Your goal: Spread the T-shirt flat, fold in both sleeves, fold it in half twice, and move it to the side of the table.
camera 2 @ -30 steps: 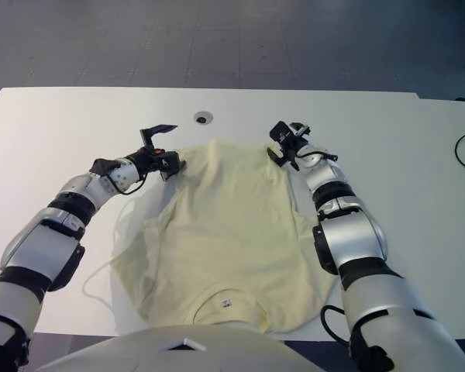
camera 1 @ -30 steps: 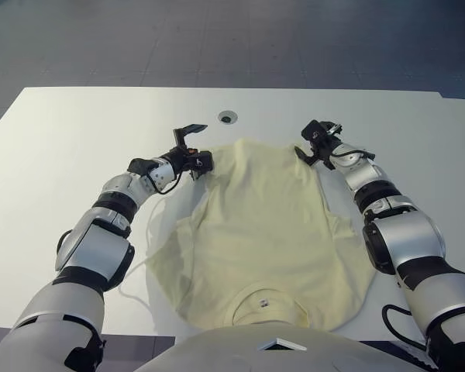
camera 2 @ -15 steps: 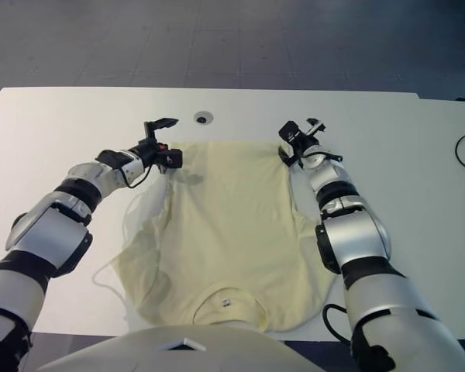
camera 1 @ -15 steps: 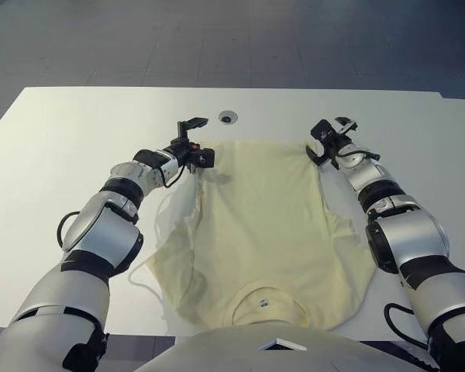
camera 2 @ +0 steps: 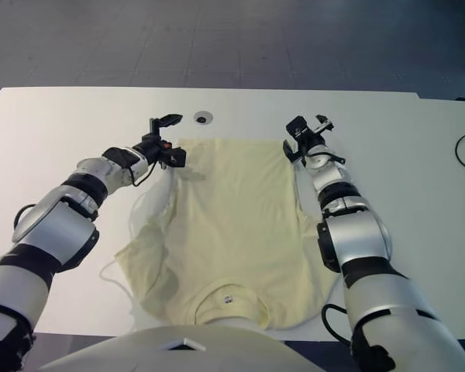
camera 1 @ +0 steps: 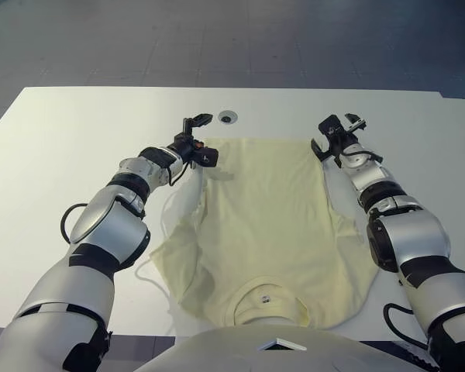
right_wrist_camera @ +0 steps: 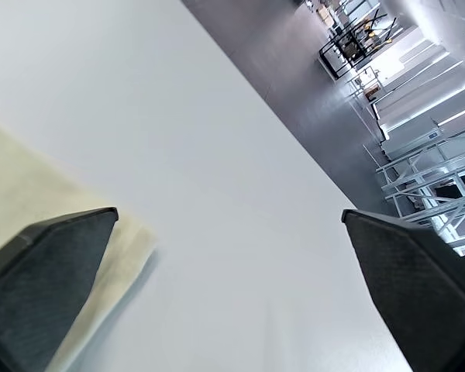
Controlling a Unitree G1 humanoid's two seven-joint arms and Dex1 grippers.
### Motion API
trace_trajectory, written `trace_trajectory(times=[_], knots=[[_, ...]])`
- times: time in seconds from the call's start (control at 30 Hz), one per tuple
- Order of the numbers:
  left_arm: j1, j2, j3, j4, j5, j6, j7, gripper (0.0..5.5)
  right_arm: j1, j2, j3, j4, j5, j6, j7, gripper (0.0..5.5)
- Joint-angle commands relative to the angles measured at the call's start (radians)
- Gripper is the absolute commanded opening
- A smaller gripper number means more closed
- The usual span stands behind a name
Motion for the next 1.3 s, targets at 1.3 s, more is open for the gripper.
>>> trace_trajectory(times=[1.3], knots=[[1.856,0.382,1.049,-2.098,-1.844,1.074,-0.516,5.17,1.002,-0.082,-0.302,-1.901,0.695,0.784,0.306,5.40]])
